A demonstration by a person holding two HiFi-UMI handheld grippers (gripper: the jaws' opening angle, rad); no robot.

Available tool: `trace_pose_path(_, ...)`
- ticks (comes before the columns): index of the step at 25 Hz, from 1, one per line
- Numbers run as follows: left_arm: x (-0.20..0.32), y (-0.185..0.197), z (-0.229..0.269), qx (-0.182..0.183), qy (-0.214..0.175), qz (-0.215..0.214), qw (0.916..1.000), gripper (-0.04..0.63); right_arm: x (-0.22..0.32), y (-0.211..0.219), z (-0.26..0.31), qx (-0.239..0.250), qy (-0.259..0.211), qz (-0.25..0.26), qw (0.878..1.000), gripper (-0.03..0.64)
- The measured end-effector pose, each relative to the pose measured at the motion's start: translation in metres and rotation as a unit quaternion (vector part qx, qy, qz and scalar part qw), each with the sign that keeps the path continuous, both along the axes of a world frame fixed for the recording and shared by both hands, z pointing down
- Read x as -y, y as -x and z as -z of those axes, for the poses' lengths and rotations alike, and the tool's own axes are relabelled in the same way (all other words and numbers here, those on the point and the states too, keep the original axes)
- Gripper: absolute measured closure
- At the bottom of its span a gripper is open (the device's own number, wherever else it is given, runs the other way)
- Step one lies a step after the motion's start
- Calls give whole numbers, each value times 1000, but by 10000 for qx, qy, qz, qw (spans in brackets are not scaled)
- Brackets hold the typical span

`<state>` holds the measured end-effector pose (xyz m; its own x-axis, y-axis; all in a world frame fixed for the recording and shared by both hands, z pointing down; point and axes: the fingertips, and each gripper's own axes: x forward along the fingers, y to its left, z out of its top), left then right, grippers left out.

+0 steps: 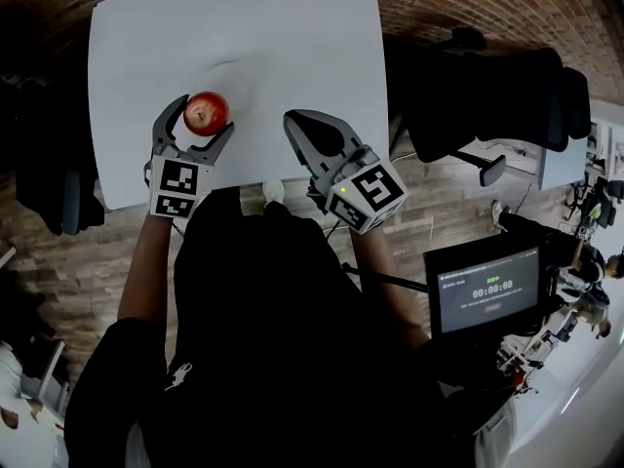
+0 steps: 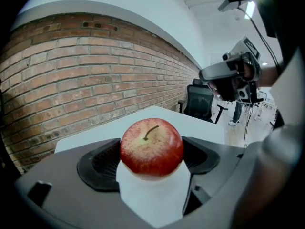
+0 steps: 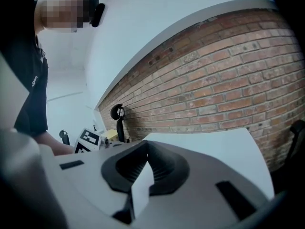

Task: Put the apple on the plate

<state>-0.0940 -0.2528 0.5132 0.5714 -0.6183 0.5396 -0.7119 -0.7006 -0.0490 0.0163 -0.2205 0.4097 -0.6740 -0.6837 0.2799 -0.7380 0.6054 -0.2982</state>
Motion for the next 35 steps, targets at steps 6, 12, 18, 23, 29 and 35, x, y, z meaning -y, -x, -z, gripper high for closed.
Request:
trace_pose_path(6,13,0,-20,-5,141,-190,9997,192,6,1,-13,-126,237,-122,9996,614)
trace_pose_path(12,19,-14,-47,-10,240,-383,9990,192,11,-3,-35,-198,444,-201,9986,614)
trace_pose_path(18,27,-26,-66,96,234,-580,9980,192,14,-5,-43,-186,534,-282,9980,614)
trace_pose_path(23,36,-24,-81,377,150,-616,9973,192,11,-7,-49,-199,647,-375,9970,614)
trace_pose_path(29,42,-29,-97,589,-38,-601,9964,192,4,-14,-54,-230,759,-525,9955,614)
trace_pose_path(35,47,-38,-111,910,-299,-620,9935,192,-5,-30,-58,-260,884,-748,9929,614)
